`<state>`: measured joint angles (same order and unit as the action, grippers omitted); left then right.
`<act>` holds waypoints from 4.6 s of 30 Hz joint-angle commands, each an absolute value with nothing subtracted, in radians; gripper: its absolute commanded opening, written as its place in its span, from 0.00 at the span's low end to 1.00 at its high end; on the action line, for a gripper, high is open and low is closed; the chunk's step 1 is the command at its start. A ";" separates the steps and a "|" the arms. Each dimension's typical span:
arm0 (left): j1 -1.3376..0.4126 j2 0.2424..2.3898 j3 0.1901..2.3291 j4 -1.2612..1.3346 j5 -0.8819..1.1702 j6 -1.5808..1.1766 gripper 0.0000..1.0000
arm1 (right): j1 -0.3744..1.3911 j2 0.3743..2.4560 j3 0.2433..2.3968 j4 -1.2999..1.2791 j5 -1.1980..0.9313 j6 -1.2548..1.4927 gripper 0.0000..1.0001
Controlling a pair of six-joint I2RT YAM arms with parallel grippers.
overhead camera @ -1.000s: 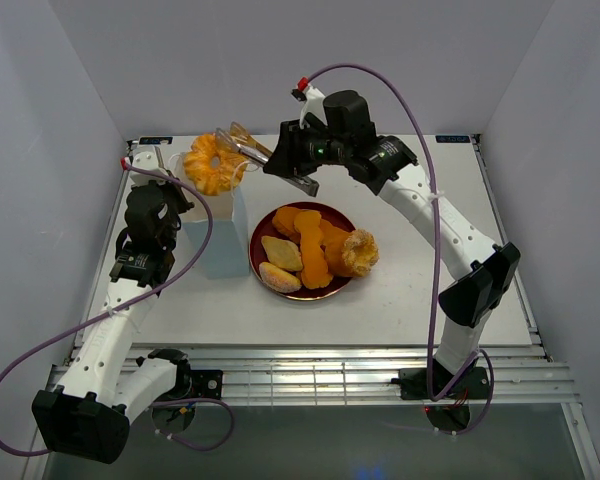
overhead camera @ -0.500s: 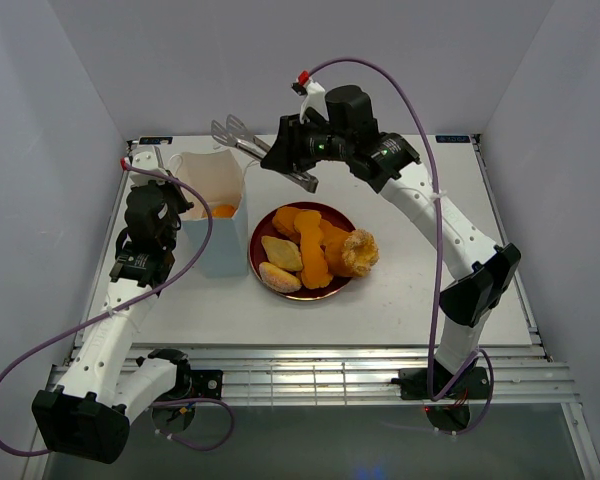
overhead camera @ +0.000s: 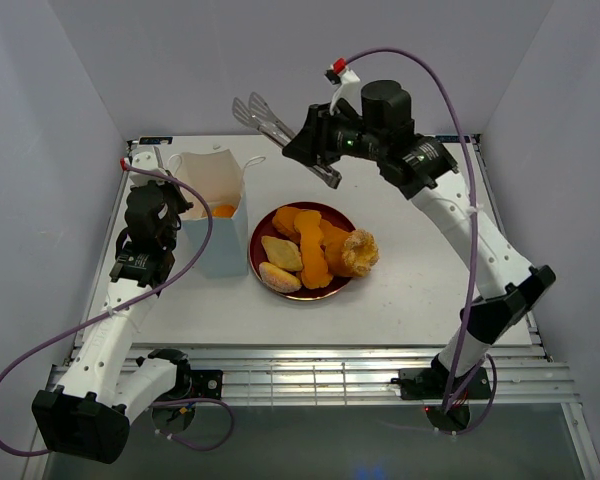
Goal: Place the fake bread into the paper bag
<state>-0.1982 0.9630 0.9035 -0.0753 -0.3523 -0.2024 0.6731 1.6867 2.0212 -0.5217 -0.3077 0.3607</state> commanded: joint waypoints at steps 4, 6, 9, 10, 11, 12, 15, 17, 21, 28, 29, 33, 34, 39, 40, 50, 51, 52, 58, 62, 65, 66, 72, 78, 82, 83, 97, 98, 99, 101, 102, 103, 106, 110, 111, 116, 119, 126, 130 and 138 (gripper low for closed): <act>-0.193 0.948 0.897 -0.086 -0.364 -0.202 0.00 | 0.618 1.453 1.814 -0.469 -0.241 0.315 0.49; -0.195 0.948 0.900 -0.090 -0.364 -0.207 0.00 | 0.608 1.404 1.741 -0.463 -0.213 0.304 0.49; -0.195 0.946 0.905 -0.101 -0.362 -0.212 0.00 | 0.598 1.287 1.582 -0.449 -0.167 0.279 0.50; -0.195 0.945 0.905 -0.103 -0.362 -0.212 0.00 | 0.595 1.267 1.541 -0.449 -0.155 0.270 0.50; -0.195 0.946 0.907 -0.104 -0.362 -0.212 0.00 | 0.594 1.252 1.466 -0.448 -0.138 0.265 0.50; -0.195 0.945 0.908 -0.106 -0.364 -0.213 0.00 | 0.592 1.221 1.430 -0.448 -0.132 0.262 0.50; -0.195 0.953 0.913 -0.112 -0.371 -0.215 0.01 | 0.591 1.178 1.289 -0.422 -0.135 0.255 0.50; -0.195 0.959 0.917 -0.117 -0.368 -0.218 0.00 | 0.591 1.166 1.229 -0.404 -0.164 0.244 0.50; -0.193 0.959 0.919 -0.121 -0.361 -0.219 0.00 | 0.592 1.169 1.103 -0.367 -0.239 0.227 0.50; -0.193 0.965 0.923 -0.126 -0.354 -0.216 0.00 | 0.621 1.152 1.008 -0.344 -0.294 0.183 0.50; -0.195 0.966 0.925 -0.127 -0.353 -0.216 0.00 | 0.624 1.147 1.003 -0.335 -0.313 0.175 0.50; -0.193 0.965 0.927 -0.130 -0.351 -0.219 0.00 | 0.647 1.146 0.977 -0.344 -0.353 0.112 0.51; -0.195 0.960 0.925 -0.130 -0.351 -0.221 0.00 | 0.659 1.149 0.971 -0.350 -0.353 0.100 0.51; -0.195 0.963 0.925 -0.132 -0.345 -0.219 0.00 | 0.735 1.125 0.924 -0.325 -0.342 0.041 0.52; -0.195 0.963 0.927 -0.133 -0.344 -0.219 0.00 | 0.741 1.121 0.920 -0.319 -0.348 0.034 0.53; -0.195 0.960 0.927 -0.137 -0.341 -0.219 0.00 | 0.811 1.186 0.960 -0.354 -0.354 -0.072 0.56; -0.195 0.959 0.927 -0.135 -0.342 -0.219 0.00 | 0.822 1.199 0.966 -0.359 -0.348 -0.077 0.57; -0.195 0.959 0.928 -0.135 -0.342 -0.218 0.00 | 0.828 1.207 0.974 -0.364 -0.344 -0.089 0.57; -0.193 0.957 0.928 -0.138 -0.344 -0.216 0.00 | 0.851 1.250 0.989 -0.385 -0.293 -0.112 0.58; -0.195 0.956 0.927 -0.138 -0.344 -0.216 0.00 | 0.851 1.256 0.989 -0.379 -0.255 -0.117 0.58; -0.195 0.957 0.928 -0.138 -0.341 -0.216 0.00 | 0.853 1.262 0.992 -0.379 -0.239 -0.123 0.58; -0.193 0.957 0.930 -0.137 -0.341 -0.216 0.00 | 0.854 1.267 0.989 -0.377 -0.239 -0.123 0.58; -0.195 0.957 0.928 -0.138 -0.339 -0.215 0.00 | 0.857 1.301 0.983 -0.373 -0.275 -0.130 0.58; -0.195 0.959 0.930 -0.140 -0.337 -0.215 0.00 | 0.865 1.325 0.982 -0.374 -0.275 -0.133 0.58; -0.195 0.957 0.931 -0.141 -0.334 -0.215 0.00 | 0.868 1.341 0.988 -0.374 -0.230 -0.135 0.57; -0.193 0.957 0.933 -0.141 -0.334 -0.215 0.00 | 0.870 1.344 0.988 -0.374 -0.226 -0.133 0.55; -0.193 0.951 0.931 -0.144 -0.339 -0.212 0.00 | 0.884 1.338 1.026 -0.406 -0.241 -0.132 0.20; -0.195 0.951 0.930 -0.144 -0.339 -0.212 0.00 | 0.885 1.333 1.029 -0.408 -0.241 -0.130 0.16; -0.195 0.951 0.931 -0.144 -0.339 -0.212 0.00 | 0.885 1.330 1.031 -0.408 -0.239 -0.129 0.15; -0.193 0.948 0.931 -0.143 -0.341 -0.212 0.00 | 0.885 1.313 1.038 -0.408 -0.236 -0.127 0.13; -0.195 0.948 0.931 -0.144 -0.341 -0.212 0.00 | 0.887 1.309 1.043 -0.407 -0.236 -0.124 0.13; -0.195 0.948 0.930 -0.143 -0.341 -0.212 0.00 | 0.885 1.296 1.051 -0.408 -0.241 -0.121 0.12; -0.195 0.948 0.928 -0.141 -0.342 -0.212 0.00 | 0.885 1.282 1.075 -0.414 -0.253 -0.118 0.12; -0.195 0.948 0.930 -0.141 -0.342 -0.212 0.00 | 0.885 1.263 1.094 -0.423 -0.264 -0.112 0.11; -0.193 0.945 0.928 -0.140 -0.342 -0.212 0.00 | 0.887 1.256 1.094 -0.419 -0.267 -0.107 0.11; -0.195 0.946 0.927 -0.140 -0.345 -0.212 0.00 | 0.885 1.230 1.115 -0.420 -0.298 -0.095 0.11; -0.193 0.945 0.925 -0.138 -0.350 -0.213 0.00 | 0.885 1.207 1.141 -0.454 -0.287 -0.098 0.11; -0.193 0.943 0.922 -0.133 -0.354 -0.221 0.00 | 0.885 1.140 1.226 -0.459 -0.339 -0.080 0.13; -0.193 0.946 0.922 -0.133 -0.354 -0.222 0.00 | 0.885 1.135 1.304 -0.462 -0.362 -0.077 0.13; -0.195 0.937 0.919 -0.133 -0.350 -0.225 0.00 | 0.885 1.186 1.472 -0.431 -0.324 -0.060 0.14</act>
<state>-0.1982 0.9665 0.9031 -0.1280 -0.3477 -0.2192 0.8795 1.1725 1.3926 -0.5037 -0.3275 -0.0776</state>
